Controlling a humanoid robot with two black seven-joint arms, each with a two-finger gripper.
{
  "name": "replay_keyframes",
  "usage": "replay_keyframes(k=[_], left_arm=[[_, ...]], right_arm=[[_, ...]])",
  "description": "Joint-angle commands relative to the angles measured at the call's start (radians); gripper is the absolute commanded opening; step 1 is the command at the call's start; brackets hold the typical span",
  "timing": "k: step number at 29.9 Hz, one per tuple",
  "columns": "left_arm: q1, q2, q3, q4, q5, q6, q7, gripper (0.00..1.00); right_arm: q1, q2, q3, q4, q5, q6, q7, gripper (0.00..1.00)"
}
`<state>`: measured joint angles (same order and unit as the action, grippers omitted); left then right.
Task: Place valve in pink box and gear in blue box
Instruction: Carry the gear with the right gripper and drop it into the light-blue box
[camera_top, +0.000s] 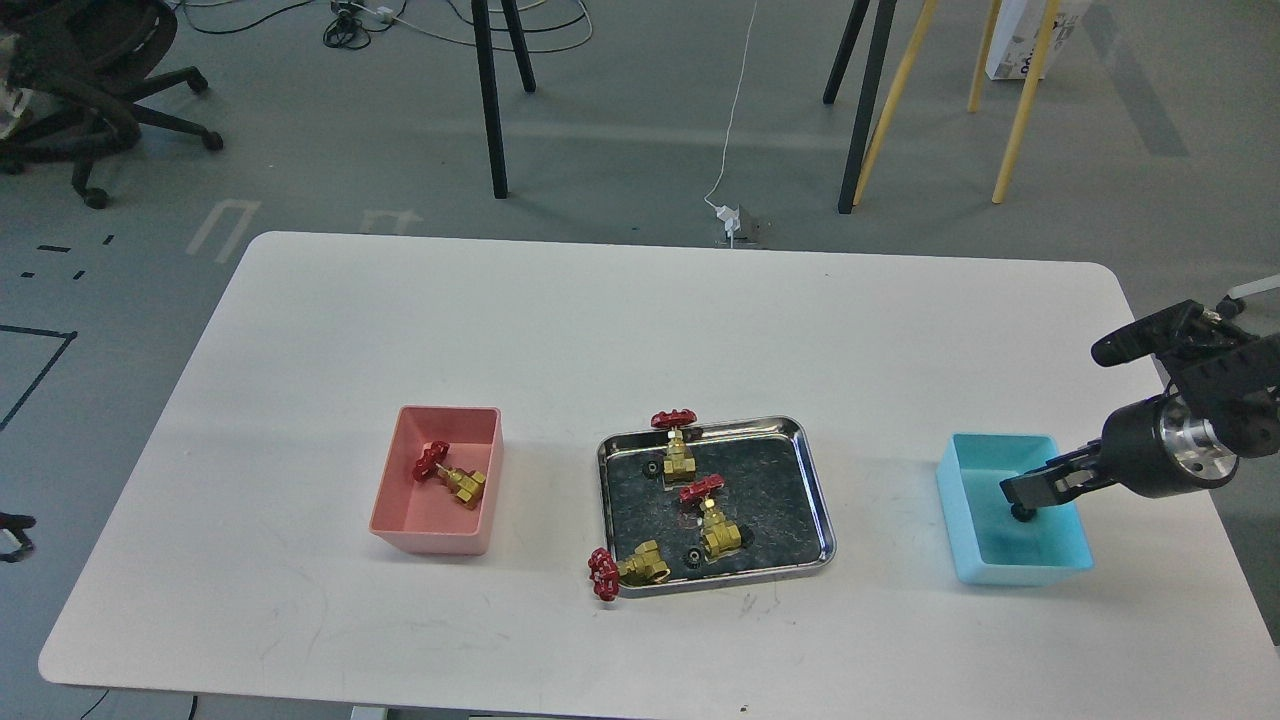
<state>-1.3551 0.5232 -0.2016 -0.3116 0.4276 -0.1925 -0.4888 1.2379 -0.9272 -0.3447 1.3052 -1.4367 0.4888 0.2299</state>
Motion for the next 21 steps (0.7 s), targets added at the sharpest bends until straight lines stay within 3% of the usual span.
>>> replay_keyframes(k=[1,3,7,12,15,17,18,21], left_arm=[[0.007,0.000,0.002,-0.003,0.005,-0.013,0.000,0.99],[0.004,0.000,0.002,-0.011,0.005,-0.027,0.000,0.99],[-0.005,-0.049,0.001,-0.012,0.005,-0.103,0.082,1.00],[0.001,-0.127,0.002,-0.014,0.007,-0.127,0.095,1.00],[0.002,-0.218,0.030,-0.030,0.048,-0.116,0.093,1.00],[0.008,-0.252,0.068,-0.069,0.118,-0.091,0.088,1.00],[0.011,-0.256,0.082,-0.090,0.147,-0.069,0.085,1.00],[0.019,-0.261,0.079,-0.159,0.158,-0.035,0.088,1.00]], right_arm=[[-0.018,0.005,0.154,-0.012,0.149,0.000,-0.018,0.87],[-0.020,0.017,0.266,-0.049,0.331,0.000,-0.036,0.87],[-0.020,0.054,0.464,-0.164,0.770,-0.085,-0.128,0.87],[-0.017,0.155,0.579,-0.268,1.181,-0.437,-0.221,0.87],[-0.018,0.235,0.642,-0.302,1.265,-0.661,-0.239,0.89],[-0.028,0.277,0.645,-0.310,1.263,-0.792,-0.230,0.97],[-0.031,0.280,0.644,-0.301,1.262,-0.833,-0.230,0.98],[-0.034,0.252,0.645,-0.262,1.257,-0.832,-0.227,0.99]])
